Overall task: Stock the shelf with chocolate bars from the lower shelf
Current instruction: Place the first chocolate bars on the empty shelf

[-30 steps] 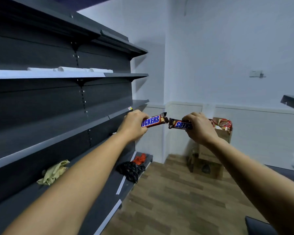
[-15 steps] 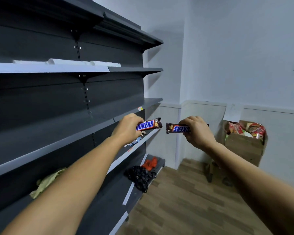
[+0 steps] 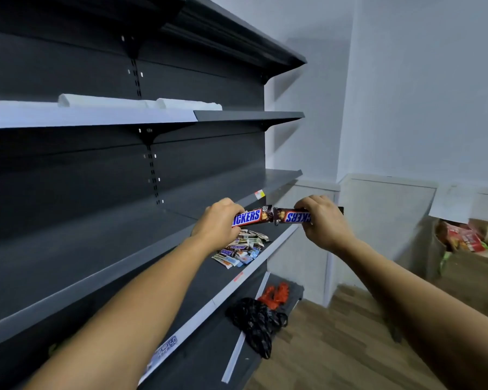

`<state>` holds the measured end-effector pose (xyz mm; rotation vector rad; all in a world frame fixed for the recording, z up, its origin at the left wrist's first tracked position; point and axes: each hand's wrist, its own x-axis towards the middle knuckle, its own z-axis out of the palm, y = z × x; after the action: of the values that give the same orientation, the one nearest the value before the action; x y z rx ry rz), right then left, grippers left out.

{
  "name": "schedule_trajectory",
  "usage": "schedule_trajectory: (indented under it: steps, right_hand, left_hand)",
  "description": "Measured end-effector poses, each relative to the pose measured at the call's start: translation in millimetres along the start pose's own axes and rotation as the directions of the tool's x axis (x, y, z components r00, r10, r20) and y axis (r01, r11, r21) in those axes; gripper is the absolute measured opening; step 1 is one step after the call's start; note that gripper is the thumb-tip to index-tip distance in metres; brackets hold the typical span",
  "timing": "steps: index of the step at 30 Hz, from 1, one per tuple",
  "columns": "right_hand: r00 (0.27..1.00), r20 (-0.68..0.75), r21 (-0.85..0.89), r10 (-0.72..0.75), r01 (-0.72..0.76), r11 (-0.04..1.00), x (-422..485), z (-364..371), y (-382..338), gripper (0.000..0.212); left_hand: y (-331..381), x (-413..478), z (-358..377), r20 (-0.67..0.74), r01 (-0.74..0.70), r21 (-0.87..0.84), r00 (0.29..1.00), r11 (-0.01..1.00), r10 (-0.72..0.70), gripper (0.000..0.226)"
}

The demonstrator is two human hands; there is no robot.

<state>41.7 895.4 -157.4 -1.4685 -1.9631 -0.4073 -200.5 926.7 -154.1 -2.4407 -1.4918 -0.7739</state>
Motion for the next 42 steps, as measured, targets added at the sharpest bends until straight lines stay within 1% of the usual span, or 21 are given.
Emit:
schedule_trajectory:
  steps: [3, 6, 12, 15, 19, 26, 32, 37, 42]
  right_hand:
    - [0.999, 0.041, 0.017, -0.013, 0.012, 1.0, 33.6, 39.0, 15.8, 0.024]
    - [0.997, 0.065, 0.022, -0.035, 0.033, 0.999, 72.4, 76.7, 36.3, 0.026]
    - [0.984, 0.125, 0.078, -0.126, 0.116, 0.99, 160.6, 136.4, 65.4, 0.032]
    - [0.977, 0.12, 0.109, -0.177, 0.165, 0.98, 196.2, 168.8, 65.7, 0.031]
    - [0.953, 0.136, 0.183, -0.27, 0.244, 0.952, 233.0, 216.5, 54.2, 0.027]
    - [0.917, 0.179, 0.324, -0.356, 0.287, 0.902, 293.2, 295.7, 10.4, 0.04]
    - [0.906, 0.126, 0.403, -0.404, 0.325, 0.855, 335.8, 348.7, -33.5, 0.04]
    - [0.882, 0.132, 0.467, -0.453, 0.348, 0.813, 357.3, 385.1, -62.7, 0.041]
    - [0.866, 0.108, 0.546, -0.488, 0.358, 0.757, 377.4, 421.2, -86.3, 0.042]
  left_hand:
    - [-20.0, 29.9, 23.8, 0.014, 0.015, 0.033, 1.0, 0.999, -0.015, 0.037]
    - [-42.2, 62.5, 48.0, 0.006, 0.066, 0.056, 0.998, 0.996, -0.066, 0.036]
    - [-85.2, 119.4, 81.5, -0.042, 0.217, 0.051, 0.976, 0.975, -0.215, 0.037]
    - [-108.9, 136.0, 93.7, -0.067, 0.298, 0.052, 0.953, 0.953, -0.294, 0.038]
    - [-144.9, 145.8, 102.8, -0.052, 0.365, 0.103, 0.931, 0.925, -0.361, 0.04]
    - [-226.2, 156.1, 112.8, -0.096, 0.46, 0.186, 0.888, 0.868, -0.45, 0.043]
    - [-283.0, 163.9, 117.7, -0.154, 0.493, 0.231, 0.87, 0.839, -0.469, 0.04]
    - [-321.6, 158.9, 121.6, -0.195, 0.506, 0.282, 0.862, 0.815, -0.467, 0.039]
    - [-350.3, 148.0, 126.7, -0.247, 0.594, 0.301, 0.804, 0.746, -0.541, 0.037]
